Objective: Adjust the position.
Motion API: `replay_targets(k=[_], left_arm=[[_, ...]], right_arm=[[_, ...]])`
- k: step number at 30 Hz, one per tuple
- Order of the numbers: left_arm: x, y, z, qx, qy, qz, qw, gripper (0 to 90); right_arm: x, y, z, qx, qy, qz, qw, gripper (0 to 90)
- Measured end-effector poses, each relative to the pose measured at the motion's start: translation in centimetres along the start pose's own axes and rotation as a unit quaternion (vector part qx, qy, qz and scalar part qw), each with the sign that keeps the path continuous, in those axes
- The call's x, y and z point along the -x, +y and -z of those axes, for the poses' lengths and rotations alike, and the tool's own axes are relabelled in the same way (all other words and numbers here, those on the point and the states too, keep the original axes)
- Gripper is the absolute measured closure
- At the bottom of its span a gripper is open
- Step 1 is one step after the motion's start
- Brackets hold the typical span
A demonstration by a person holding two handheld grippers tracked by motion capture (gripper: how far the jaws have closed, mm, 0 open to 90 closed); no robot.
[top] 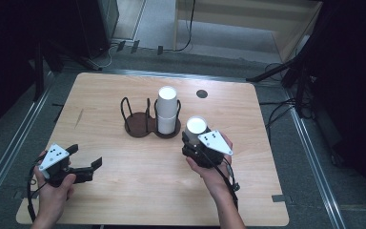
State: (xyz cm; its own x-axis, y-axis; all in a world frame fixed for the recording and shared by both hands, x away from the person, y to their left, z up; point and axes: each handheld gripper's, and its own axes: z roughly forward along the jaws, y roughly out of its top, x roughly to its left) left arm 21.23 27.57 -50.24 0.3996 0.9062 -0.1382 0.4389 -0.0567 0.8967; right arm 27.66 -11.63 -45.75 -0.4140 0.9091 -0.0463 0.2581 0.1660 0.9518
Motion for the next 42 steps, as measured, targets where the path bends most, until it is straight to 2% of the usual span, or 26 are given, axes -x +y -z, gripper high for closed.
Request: replay_targets(k=[3,6,13,17,21,27,33,37,42], left_arm=[[0.7,1.0,-0.1,-0.002,-0.014,-0.007,0.9999,0.0],[1.6,2.2,-0.6,0.001,-0.029,0.001,0.9996,0.0],[3.6,4.8,-2.1,0.011,-0.049,0.002,0.9987,0.0],[4.4,5.8,-2.8,0.013,-0.054,-0.008,0.9985,0.0],[4.5,5.6,-3.1,0.007,-0.063,-0.013,0.9979,0.0],[5.0,4.5,-3.2,-0.001,-0.086,-0.022,0.996,0.0],[6.5,4.4,-3.3,-0.007,-0.119,-0.038,0.9921,0.0],[7.3,4.3,-3.6,-0.025,-0.133,-0.046,0.9897,0.0],[7.8,4.2,-3.9,-0.03,-0.142,-0.055,0.988,0.0]], right_arm=[[-0.6,-0.6,0.1,-0.007,0.008,0.006,0.9999,28.7],[-1.1,-0.9,0.3,-0.014,0.012,0.008,0.9998,28.7],[-1.7,-1.5,0.6,-0.021,0.023,0.016,0.9994,28.5],[-1.9,-1.7,0.6,-0.023,0.026,0.015,0.9993,28.5],[-2.3,-1.7,0.7,-0.021,0.03,0.017,0.9992,28.5],[-3.0,-1.9,0.8,-0.021,0.04,0.021,0.9987,28.5],[-4.1,-2.3,0.8,-0.026,0.056,0.037,0.9974,28.5],[-4.8,-2.6,0.6,-0.03,0.065,0.045,0.9964,28.6],[-5.8,-3.1,0.4,-0.035,0.072,0.068,0.9944,28.6]])
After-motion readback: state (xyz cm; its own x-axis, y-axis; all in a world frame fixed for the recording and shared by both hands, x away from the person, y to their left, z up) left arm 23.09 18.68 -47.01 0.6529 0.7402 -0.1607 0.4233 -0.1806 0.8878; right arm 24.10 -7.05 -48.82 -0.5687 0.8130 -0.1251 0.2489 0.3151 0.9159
